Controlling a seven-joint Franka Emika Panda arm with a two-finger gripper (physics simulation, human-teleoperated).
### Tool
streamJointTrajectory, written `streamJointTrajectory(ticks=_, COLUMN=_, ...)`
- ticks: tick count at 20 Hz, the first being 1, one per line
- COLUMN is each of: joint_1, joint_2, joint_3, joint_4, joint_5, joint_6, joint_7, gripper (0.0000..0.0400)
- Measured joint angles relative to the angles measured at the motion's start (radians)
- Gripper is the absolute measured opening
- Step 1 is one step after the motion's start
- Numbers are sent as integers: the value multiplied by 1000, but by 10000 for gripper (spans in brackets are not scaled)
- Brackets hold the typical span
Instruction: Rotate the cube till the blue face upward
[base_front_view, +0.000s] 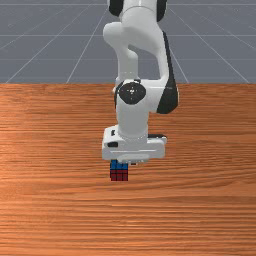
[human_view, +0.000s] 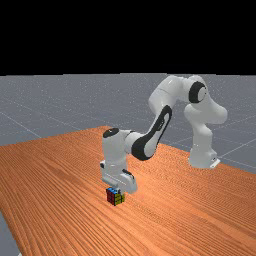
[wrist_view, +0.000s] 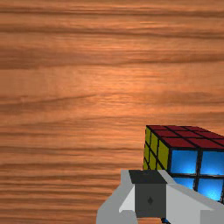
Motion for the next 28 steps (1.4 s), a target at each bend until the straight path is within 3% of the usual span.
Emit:
streamJointTrajectory(ticks=9, joint_1=-4, joint_2=-49, joint_3=-11, joint_4=-5, joint_5=-3, joint_6=-8, joint_7=-2, gripper=0)
streamJointTrajectory(ticks=28, joint_1=1, joint_2=5, joint_3=5, joint_4=6, joint_5=9, joint_6=0, joint_7=12, gripper=1)
